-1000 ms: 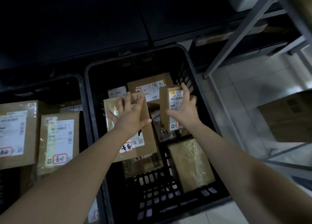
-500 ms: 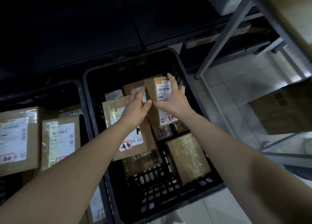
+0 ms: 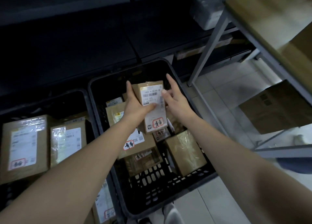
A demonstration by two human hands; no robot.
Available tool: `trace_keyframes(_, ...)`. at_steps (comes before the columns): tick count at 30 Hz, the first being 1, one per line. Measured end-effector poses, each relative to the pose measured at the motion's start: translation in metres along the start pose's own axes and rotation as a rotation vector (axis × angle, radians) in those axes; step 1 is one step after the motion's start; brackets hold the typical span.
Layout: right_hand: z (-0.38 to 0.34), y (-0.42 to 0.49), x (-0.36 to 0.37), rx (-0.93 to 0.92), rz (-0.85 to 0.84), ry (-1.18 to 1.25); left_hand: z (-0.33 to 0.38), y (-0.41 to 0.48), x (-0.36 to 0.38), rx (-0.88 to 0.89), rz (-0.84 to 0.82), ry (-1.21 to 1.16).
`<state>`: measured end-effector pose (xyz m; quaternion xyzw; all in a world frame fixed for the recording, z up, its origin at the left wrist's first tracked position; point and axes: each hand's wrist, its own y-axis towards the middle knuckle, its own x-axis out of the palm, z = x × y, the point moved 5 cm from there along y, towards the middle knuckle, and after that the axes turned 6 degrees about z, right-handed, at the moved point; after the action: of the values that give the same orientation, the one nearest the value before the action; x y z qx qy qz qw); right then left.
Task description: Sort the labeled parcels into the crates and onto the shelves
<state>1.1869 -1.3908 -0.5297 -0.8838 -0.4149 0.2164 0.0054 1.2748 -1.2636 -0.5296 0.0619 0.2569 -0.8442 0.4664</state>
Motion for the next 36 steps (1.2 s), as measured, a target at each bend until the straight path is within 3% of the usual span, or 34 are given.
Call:
trace_keyframes(2, 0.011, 0.002, -0.002, 0.127, 0.018, 0.027, -0.003, 0.005, -0.011, 0.001, 0.065, -0.024)
trace_keyframes(6, 0.044, 0.006, 0.000, 0.221, -0.103, -0.415, -0.025, 0.018, -0.036, -0.055, 0.171, -0.072)
trace_keyframes(11, 0.080, 0.015, 0.029, 0.169, -0.320, -0.715, -0.058, 0.029, -0.040, -0.148, 0.212, -0.110)
trace_keyframes(23, 0.154, 0.077, 0.114, -0.029, -0.717, -1.135, -0.090, 0.054, -0.043, -0.225, 0.199, -0.185)
trace_keyframes(27, 0.172, 0.085, 0.119, -0.099, -0.703, -1.202, -0.092, 0.062, -0.042, -0.220, 0.232, -0.199)
trace_keyframes(33, 0.183, 0.083, 0.123, 0.129, -0.659, -1.005, -0.093, 0.064, -0.043, -0.197, 0.247, -0.207)
trace_keyframes(36, 0.166, 0.081, 0.116, 0.047, -0.631, -1.016, -0.094, 0.063, -0.042, -0.192, 0.254, -0.220)
